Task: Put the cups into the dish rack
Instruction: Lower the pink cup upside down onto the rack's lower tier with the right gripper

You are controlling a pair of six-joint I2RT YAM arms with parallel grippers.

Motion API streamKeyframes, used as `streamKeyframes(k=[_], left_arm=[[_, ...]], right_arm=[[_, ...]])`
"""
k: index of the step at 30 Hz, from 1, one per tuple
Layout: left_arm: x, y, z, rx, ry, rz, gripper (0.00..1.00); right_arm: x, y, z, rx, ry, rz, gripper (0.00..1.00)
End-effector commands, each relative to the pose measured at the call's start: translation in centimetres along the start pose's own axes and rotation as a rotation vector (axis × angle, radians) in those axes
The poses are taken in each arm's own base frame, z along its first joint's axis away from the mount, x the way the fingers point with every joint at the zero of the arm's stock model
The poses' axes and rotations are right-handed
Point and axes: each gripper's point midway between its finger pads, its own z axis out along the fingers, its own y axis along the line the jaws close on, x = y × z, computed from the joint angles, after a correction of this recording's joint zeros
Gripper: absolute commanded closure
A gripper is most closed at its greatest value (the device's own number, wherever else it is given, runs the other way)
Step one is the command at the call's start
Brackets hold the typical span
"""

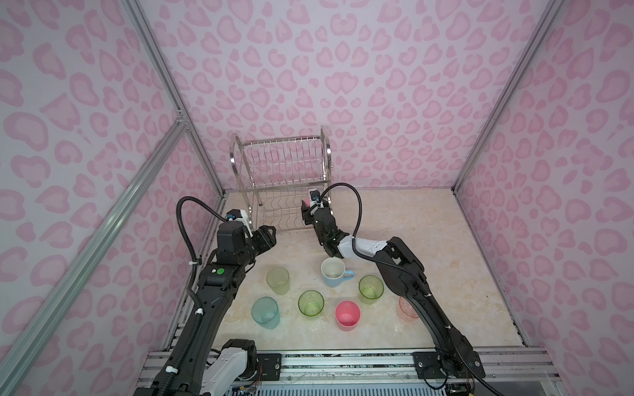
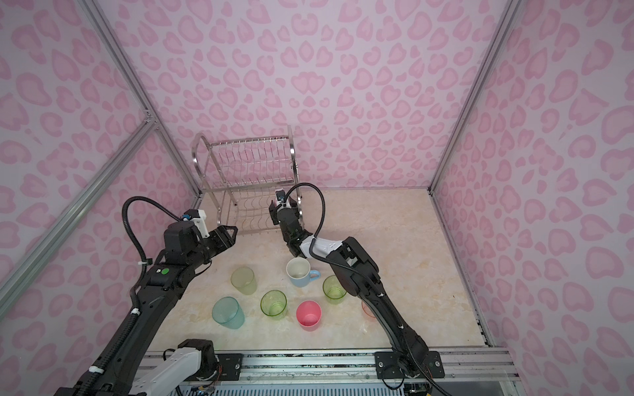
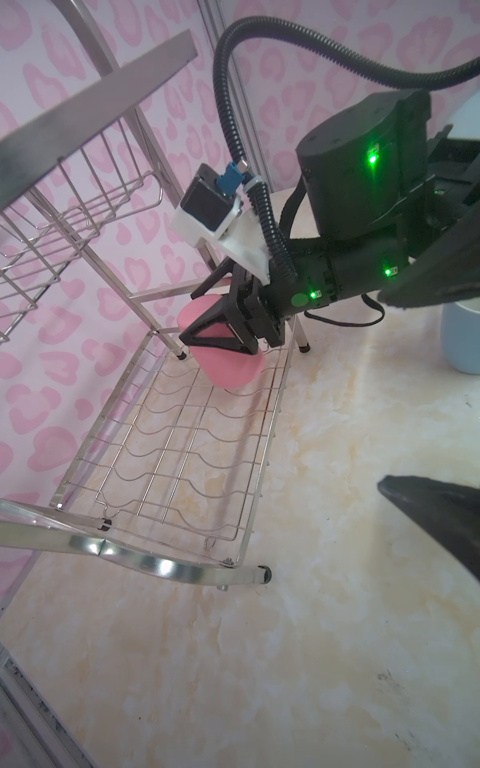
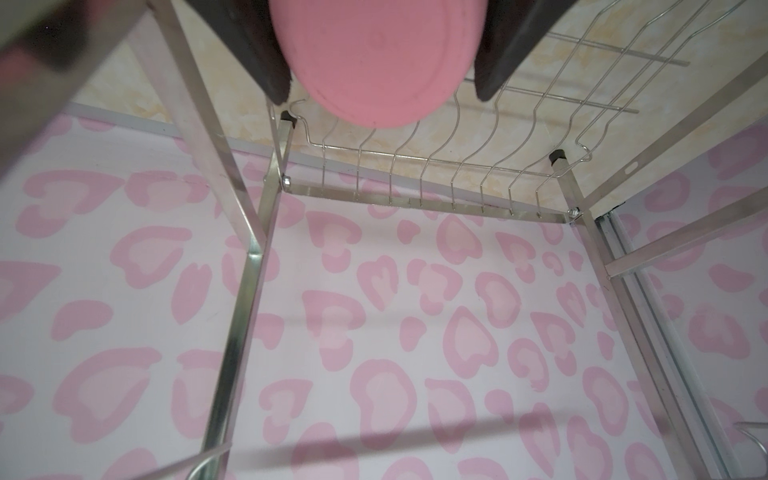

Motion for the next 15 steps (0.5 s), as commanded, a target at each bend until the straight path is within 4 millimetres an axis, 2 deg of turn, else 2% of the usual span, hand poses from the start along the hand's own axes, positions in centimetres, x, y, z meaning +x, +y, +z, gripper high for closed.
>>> streamKeyframes(k=[1, 4, 8, 15], left_arm=[[-0.3, -0.4, 0.2, 0.023, -0.01, 0.009, 0.32], [-0.1, -0.2, 0.5, 0.013, -0.004, 0.011, 0.31], [0.3, 0.4, 0.8, -0.001, -0.002, 0.006, 0.29], [1.4, 1.4, 1.4, -0.03, 0.026, 0.01, 0.28]], right_arm=[[1.0, -0.1, 0.2, 0.025, 0.029, -0.032, 0.26], [1.1, 0.2, 0.2, 0.016, 0.039, -0.038, 0.18], [0.0, 1.0, -0.6, -0.002, 0.004, -0.056, 0.07], [-3.0, 1.5, -2.5, -0.045, -0.062, -0.02, 0.03]])
